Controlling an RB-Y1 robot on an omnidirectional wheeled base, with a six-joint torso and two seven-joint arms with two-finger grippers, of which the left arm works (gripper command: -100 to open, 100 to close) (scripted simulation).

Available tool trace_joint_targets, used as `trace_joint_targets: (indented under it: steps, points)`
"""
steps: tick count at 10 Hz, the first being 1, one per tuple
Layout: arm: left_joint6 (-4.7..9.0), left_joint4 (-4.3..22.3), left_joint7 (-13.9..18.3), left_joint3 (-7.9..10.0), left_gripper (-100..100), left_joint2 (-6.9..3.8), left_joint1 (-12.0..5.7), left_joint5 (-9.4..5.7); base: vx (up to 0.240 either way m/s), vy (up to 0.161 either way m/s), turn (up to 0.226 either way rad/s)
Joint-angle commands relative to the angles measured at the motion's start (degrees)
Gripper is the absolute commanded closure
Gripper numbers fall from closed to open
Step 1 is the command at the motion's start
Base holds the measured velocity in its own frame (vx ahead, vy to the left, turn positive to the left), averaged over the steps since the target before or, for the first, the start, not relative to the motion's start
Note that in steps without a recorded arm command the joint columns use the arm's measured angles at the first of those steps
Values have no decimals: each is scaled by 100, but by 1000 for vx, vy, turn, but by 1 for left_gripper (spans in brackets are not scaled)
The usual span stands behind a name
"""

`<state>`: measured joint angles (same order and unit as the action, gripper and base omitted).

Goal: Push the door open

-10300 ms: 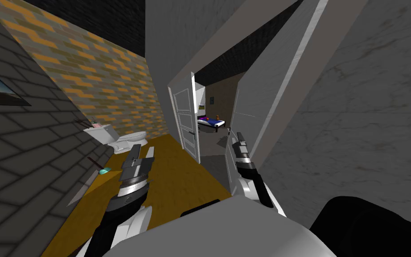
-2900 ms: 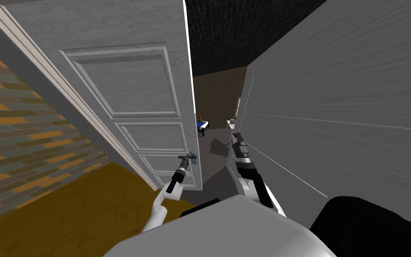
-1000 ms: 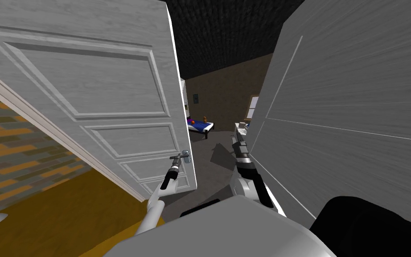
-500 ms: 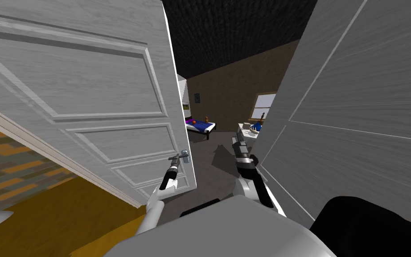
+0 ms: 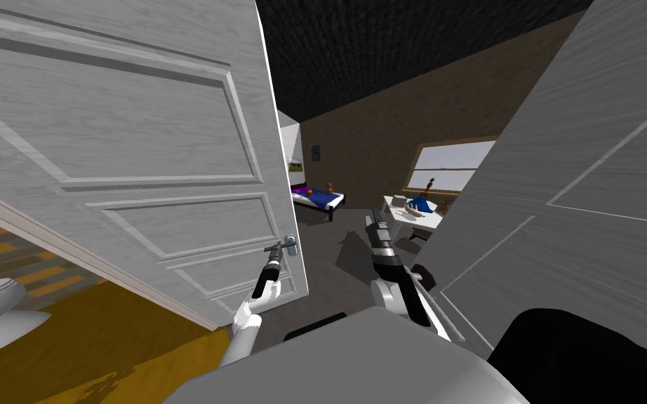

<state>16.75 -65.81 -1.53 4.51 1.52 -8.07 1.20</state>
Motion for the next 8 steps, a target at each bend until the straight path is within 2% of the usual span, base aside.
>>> trace_joint_targets:
  steps: [1, 5, 8]
  points:
    - [-8, -74, -124, -132, 100, -122, 69, -140, 135, 7, 170]
    - [-25, -251, -420, -445, 100, -293, 233, -472, 195, -6, 191]
    - [-37, -362, -604, -640, 100, -344, 335, -678, 160, -10, 180]
